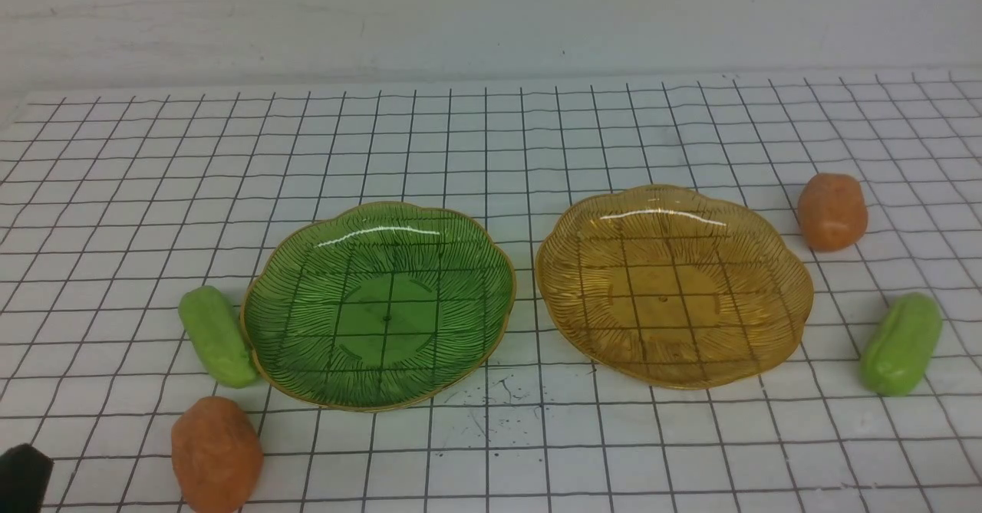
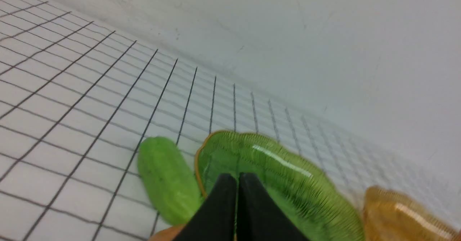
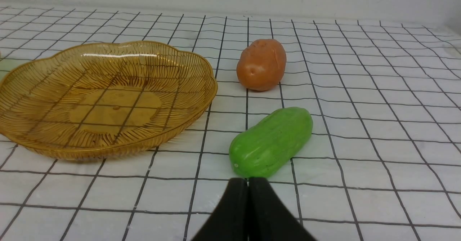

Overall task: Put different types of vegetables on the plate.
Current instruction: 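Pick up the potato beside the plates and place it on a plate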

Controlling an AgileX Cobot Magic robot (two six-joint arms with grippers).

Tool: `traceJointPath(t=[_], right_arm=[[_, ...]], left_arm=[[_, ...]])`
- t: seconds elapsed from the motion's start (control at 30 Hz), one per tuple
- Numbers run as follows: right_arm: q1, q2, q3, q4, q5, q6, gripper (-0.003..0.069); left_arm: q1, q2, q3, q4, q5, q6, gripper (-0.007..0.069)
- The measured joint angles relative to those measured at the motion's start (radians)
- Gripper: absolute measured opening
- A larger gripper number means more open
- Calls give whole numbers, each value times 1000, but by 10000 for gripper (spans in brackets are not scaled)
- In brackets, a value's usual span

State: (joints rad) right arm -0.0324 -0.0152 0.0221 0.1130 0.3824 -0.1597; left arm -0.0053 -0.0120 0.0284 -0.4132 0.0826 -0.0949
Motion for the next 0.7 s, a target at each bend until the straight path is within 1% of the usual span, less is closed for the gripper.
traceJointPath(t=[0.17, 0.37, 0.43, 0.47, 0.5, 0.53, 0.57, 0.6, 0.63, 0.67, 0.7], right_arm=[[0, 0, 0, -8, 0, 0, -15], [0, 0, 0, -30, -7, 0, -15], [0, 0, 5, -2, -48, 13, -15], [0, 0, 8, 52, -103, 35, -15], [0, 0, 8, 60, -123, 43, -15], [0, 0, 8, 143, -227, 79, -15], [0, 0, 8, 186, -297, 108, -15], [0, 0, 8, 240, -352, 132, -15], [0, 0, 8, 262, -382, 143, -15], [0, 0, 8, 303, -427, 160, -15], [0, 0, 8, 361, -501, 184, -15]], left_arm=[[0, 0, 0, -165, -150, -3, -8], [0, 0, 0, -232, -250, -3, -8], [0, 0, 0, -238, -283, -6, -8], [0, 0, 0, -241, -342, -20, -8], [0, 0, 0, -241, -342, -20, -8], [0, 0, -2, -244, -417, -38, -8], [0, 0, -16, -242, -439, -40, -8], [0, 0, -29, -236, -443, -32, -8], [0, 0, -39, -230, -443, -29, -8], [0, 0, -64, -216, -427, -4, -8], [0, 0, -121, -190, -375, 38, -8]])
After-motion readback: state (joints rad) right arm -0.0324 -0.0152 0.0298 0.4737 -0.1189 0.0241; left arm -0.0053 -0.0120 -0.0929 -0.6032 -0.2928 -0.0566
